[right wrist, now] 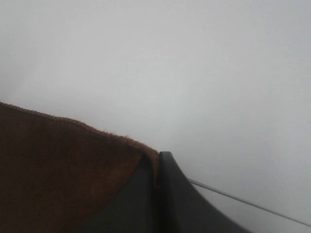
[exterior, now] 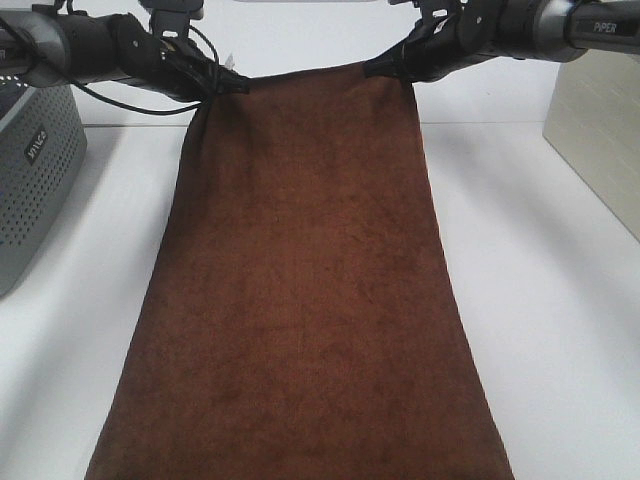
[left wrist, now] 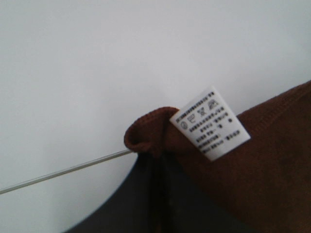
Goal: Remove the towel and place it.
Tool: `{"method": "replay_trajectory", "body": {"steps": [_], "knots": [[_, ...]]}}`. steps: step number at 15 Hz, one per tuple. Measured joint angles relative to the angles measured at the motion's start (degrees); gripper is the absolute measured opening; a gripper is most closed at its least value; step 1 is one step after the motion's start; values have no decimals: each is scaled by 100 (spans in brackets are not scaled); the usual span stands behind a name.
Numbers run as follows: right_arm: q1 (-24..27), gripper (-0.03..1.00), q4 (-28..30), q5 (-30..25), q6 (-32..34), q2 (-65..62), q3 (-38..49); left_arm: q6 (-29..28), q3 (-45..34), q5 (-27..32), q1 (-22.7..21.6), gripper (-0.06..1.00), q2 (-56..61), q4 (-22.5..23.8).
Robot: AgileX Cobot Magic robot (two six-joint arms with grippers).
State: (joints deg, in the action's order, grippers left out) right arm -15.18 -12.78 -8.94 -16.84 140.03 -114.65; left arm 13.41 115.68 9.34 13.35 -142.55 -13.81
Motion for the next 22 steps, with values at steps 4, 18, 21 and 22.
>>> {"method": "replay_trajectory", "body": {"steps": [4,18,21,22], "knots": [[0,1,0,166,-63,172,0,0,0,-11,0,1,0,69],[0,1,-6,378,-74,1008,-556,0,6,-1215,0,1,-705,160],[0,1,-6,304,-74,1020,-556,0,97,-1381,0,1,-865,160],[0,1,-6,309,-74,1031,-556,0,212,-1375,0,1,-951,160]]}}
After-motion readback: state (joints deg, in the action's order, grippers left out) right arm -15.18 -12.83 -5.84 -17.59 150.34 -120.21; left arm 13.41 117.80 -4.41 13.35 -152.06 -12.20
